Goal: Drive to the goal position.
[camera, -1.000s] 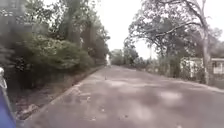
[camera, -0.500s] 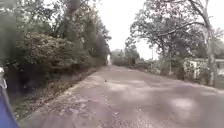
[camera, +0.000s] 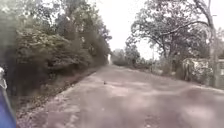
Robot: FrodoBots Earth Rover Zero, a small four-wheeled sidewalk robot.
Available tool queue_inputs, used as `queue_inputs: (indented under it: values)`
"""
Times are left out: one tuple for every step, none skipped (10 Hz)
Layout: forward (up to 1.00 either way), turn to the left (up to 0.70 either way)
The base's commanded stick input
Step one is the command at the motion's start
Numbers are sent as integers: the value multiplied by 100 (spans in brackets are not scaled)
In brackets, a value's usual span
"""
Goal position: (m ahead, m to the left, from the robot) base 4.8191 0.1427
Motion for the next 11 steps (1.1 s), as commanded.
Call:
queue_inputs:
  values:
    - [70,-1]
    - [70,-1]
    - [70,-1]
    - [70,-1]
    - [70,-1]
    - [70,-1]
    - [70,-1]
    - [70,-1]
    - [70,-1]
    - [70,-1]
    - [70,-1]
